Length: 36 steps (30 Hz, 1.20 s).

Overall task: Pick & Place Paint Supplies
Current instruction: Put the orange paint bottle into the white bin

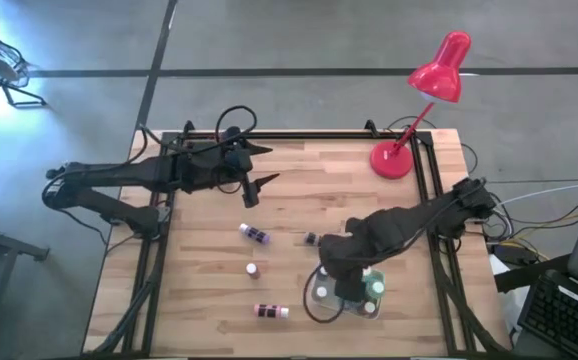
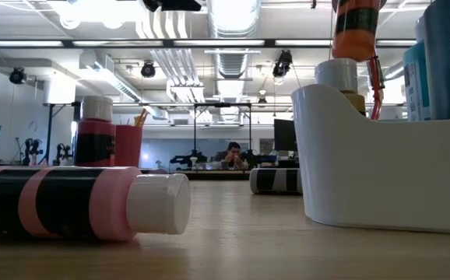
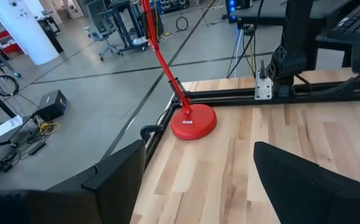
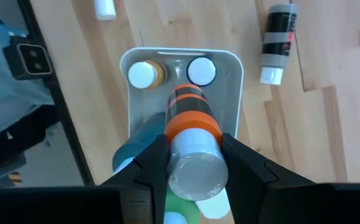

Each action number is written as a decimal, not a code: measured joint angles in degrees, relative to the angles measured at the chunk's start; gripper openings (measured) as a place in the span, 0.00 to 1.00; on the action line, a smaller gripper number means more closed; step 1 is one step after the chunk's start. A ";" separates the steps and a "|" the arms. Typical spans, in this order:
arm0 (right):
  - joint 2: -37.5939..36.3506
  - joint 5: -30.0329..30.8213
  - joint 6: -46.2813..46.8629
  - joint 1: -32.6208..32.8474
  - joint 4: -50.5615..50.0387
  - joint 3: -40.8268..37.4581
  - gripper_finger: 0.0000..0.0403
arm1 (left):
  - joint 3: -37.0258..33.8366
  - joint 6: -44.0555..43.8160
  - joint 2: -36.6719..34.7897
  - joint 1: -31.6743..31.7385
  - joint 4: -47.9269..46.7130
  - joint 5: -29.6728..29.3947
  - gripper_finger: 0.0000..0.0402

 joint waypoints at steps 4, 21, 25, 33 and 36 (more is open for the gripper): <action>2.10 -0.31 0.74 0.14 -0.06 -0.10 0.27 | -0.39 0.00 -0.47 0.00 -0.13 0.02 0.75; 9.39 -0.20 7.23 0.16 -1.68 -3.49 0.27 | -0.38 2.96 -0.78 0.00 -1.44 0.01 0.75; 9.52 -0.13 8.11 0.16 -0.76 -5.99 0.27 | -0.37 3.02 -0.78 0.00 -2.76 0.00 0.75; 8.37 1.25 9.24 0.47 5.33 -9.65 0.27 | -0.37 3.24 -0.78 0.00 -3.37 0.00 0.75; 8.37 1.26 9.51 0.51 5.21 -11.67 0.27 | -0.37 3.37 -0.78 0.00 -3.37 0.02 0.75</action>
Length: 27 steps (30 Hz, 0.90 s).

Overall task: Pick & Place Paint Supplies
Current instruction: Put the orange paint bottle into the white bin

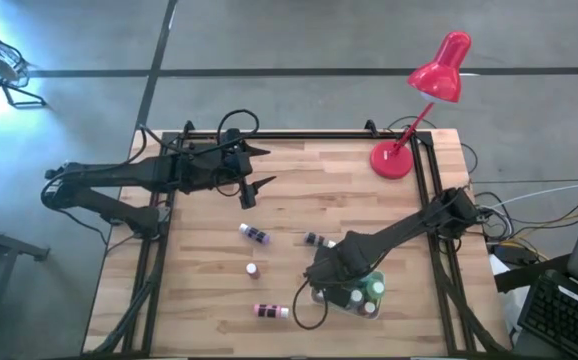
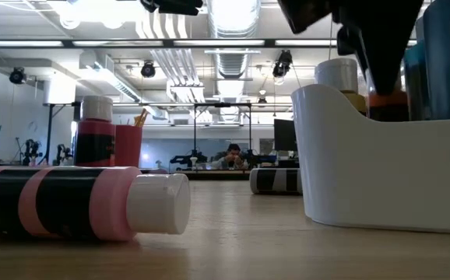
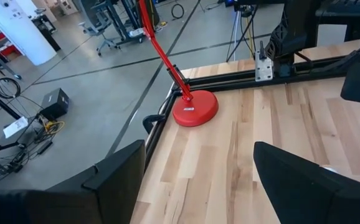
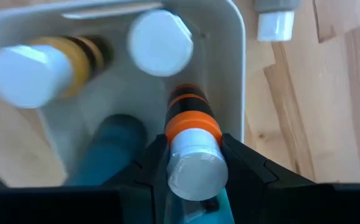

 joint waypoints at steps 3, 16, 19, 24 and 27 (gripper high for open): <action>-0.02 0.03 0.13 0.00 0.78 -1.86 0.27 | 0.00 0.00 0.00 0.00 0.00 -0.02 0.75; -0.13 -0.03 -1.33 0.00 3.74 -4.88 0.27 | 0.00 0.00 0.00 0.02 -0.13 0.01 0.75; -0.13 -0.04 -2.03 0.19 3.89 -4.90 0.31 | 0.00 0.00 0.02 0.02 -0.13 0.01 0.75; -0.13 -0.24 -2.87 0.39 3.95 -4.65 0.48 | 0.00 0.26 0.02 0.02 -0.13 0.01 0.75; -0.13 -0.23 -3.25 0.39 3.76 -4.31 0.56 | 0.00 0.26 0.02 0.02 -0.13 0.01 0.75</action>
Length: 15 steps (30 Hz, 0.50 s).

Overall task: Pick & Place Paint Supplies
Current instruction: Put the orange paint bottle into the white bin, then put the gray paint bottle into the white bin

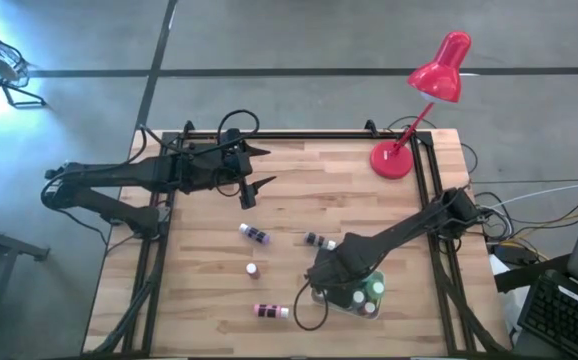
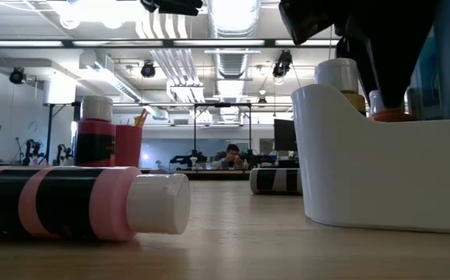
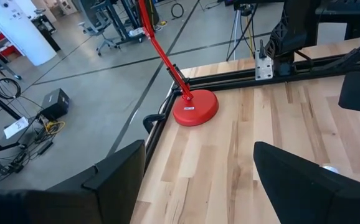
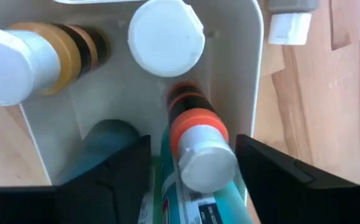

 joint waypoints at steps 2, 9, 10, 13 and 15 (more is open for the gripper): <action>0.00 0.00 -0.35 0.00 -0.64 0.71 0.60 | 0.00 0.02 0.00 0.00 -0.01 0.00 0.75; -0.02 0.03 -0.91 -0.03 -4.98 6.15 0.68 | 0.00 1.54 0.00 0.00 -0.02 0.00 0.75; -0.02 0.03 -0.95 -0.11 -5.76 7.37 0.69 | 0.00 1.60 0.00 0.00 -0.02 0.00 0.75; -0.02 0.27 -1.45 -0.28 -7.42 11.14 0.71 | 0.00 1.66 0.00 0.00 -0.54 -0.02 0.75; -0.02 1.26 -2.31 -0.38 -8.10 14.02 0.71 | 0.00 1.66 0.00 0.00 -1.44 -0.41 0.75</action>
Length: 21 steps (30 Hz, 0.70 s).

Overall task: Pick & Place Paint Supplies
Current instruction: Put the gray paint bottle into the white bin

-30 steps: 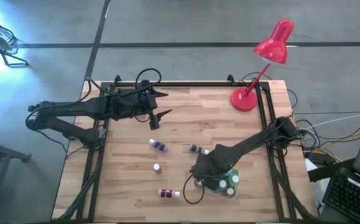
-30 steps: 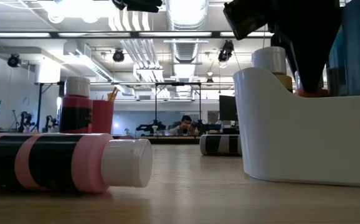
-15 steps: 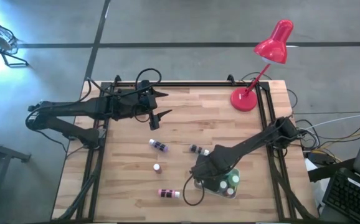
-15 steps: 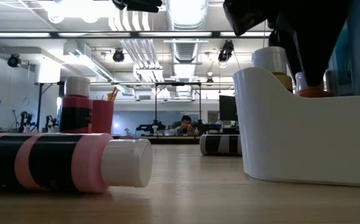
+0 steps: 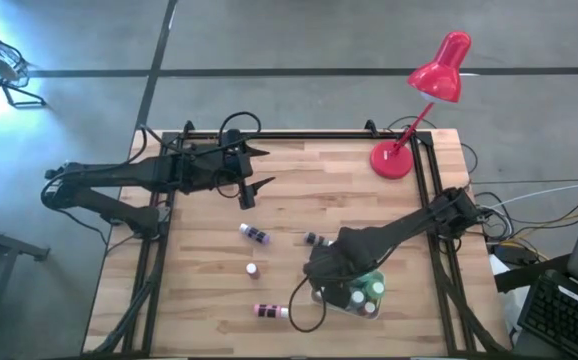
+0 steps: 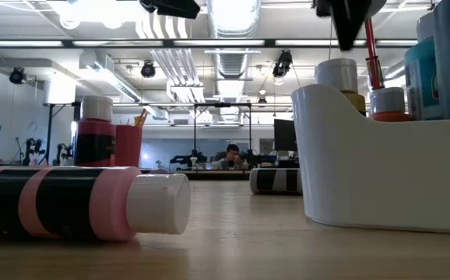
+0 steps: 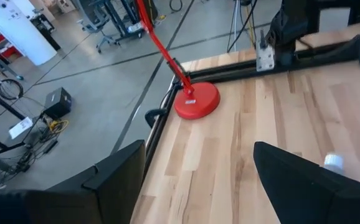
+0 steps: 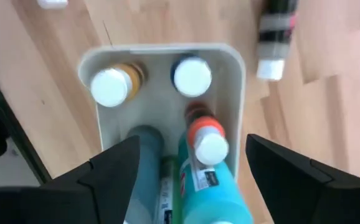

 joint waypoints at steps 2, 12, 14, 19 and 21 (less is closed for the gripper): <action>0.00 1.55 -0.50 -0.04 -1.93 2.96 0.71 | 0.00 0.63 0.00 0.00 -1.36 -0.68 0.75; -1.29 10.72 -4.74 -0.15 -10.04 16.46 0.61 | 1.13 -5.64 -0.21 0.00 -25.76 -0.57 0.75; -2.41 13.71 -5.98 -0.20 -10.01 17.56 0.59 | 1.11 -7.42 -0.02 0.00 -30.55 -0.24 0.75; -6.11 20.13 -8.91 -0.40 -10.07 17.86 0.55 | 1.03 -14.69 0.20 0.00 -39.53 0.51 0.75; -7.65 22.85 -10.71 -0.52 -10.03 17.31 0.54 | 0.75 -17.67 0.15 0.00 -41.41 0.53 0.75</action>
